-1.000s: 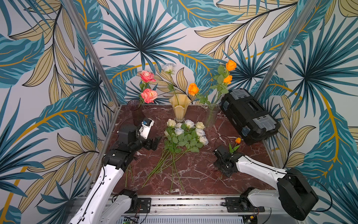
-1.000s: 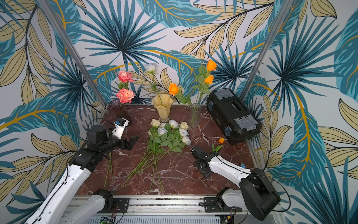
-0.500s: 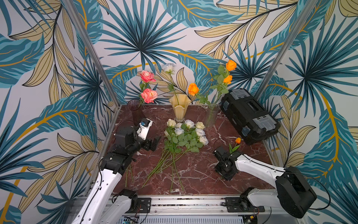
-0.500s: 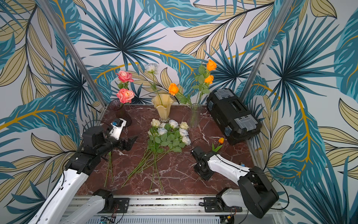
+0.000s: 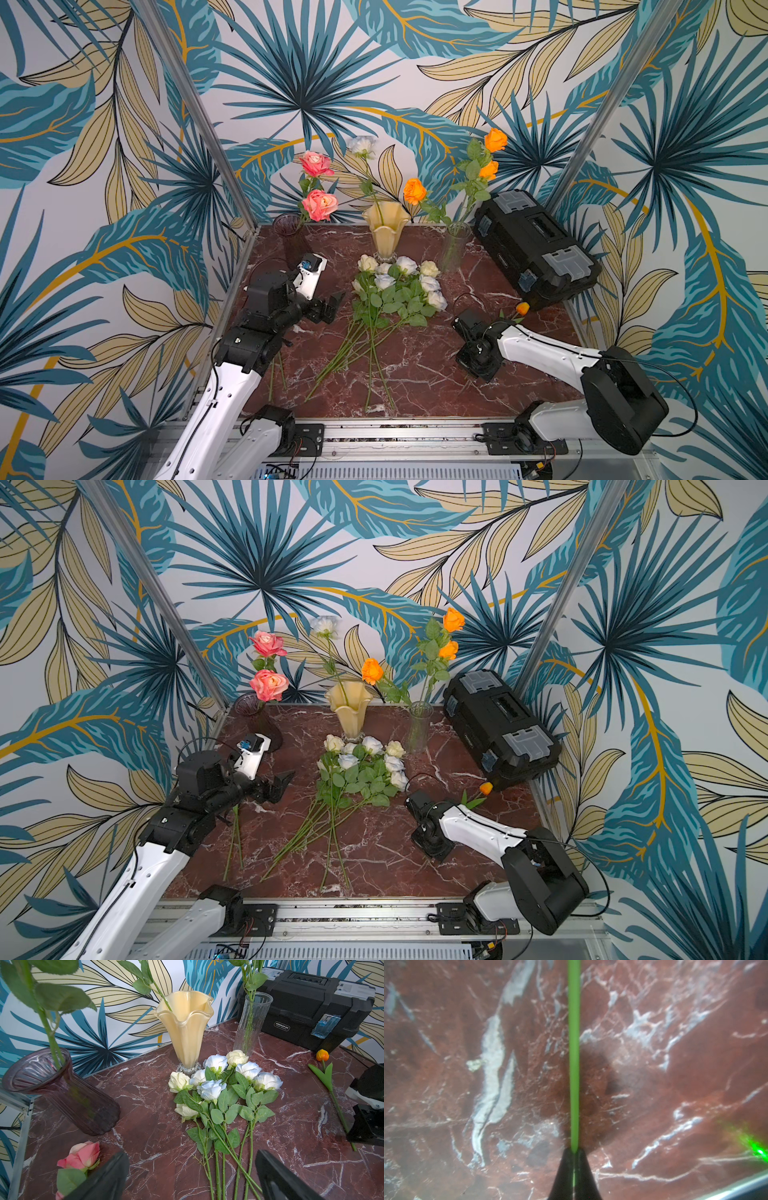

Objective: Arrange the flowers in different vases according to their variety
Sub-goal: Pick up the flower at the center of the board.

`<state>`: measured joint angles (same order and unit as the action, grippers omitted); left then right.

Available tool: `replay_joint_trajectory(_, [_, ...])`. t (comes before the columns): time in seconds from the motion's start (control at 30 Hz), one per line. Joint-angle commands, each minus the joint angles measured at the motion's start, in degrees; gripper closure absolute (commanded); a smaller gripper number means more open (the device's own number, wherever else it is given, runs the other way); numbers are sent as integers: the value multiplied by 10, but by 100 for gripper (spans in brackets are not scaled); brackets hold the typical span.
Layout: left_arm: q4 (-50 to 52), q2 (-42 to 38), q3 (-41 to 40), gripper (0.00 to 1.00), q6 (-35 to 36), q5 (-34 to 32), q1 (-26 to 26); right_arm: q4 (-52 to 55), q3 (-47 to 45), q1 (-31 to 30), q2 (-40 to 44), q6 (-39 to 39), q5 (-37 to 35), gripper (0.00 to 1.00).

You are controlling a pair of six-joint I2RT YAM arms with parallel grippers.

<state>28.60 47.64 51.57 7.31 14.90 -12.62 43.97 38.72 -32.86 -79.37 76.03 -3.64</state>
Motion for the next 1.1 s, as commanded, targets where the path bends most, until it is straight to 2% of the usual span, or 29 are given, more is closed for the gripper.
replay_joint_trajectory(0.0, [1,0,5,0,5,-4,-1,104,11,-14,-8,-16,-76,100])
replay_joint_trajectory(0.2, [4,3,13,0,5,-3,-1,165,77,-41,17,-13,-167,100])
replay_joint_trajectory(0.5, [14,-11,18,0,4,-2,-2,200,139,-89,45,7,-254,100])
replay_joint_trajectory(0.7, [19,-17,18,0,6,0,-2,232,221,-108,42,-20,-336,100])
replay_joint_trajectory(0.97, [24,-33,16,0,6,-5,-2,238,280,-128,17,-20,-344,100])
replay_joint_trajectory(1.07, [29,-40,16,0,7,-8,-2,237,294,-160,4,-15,-354,100])
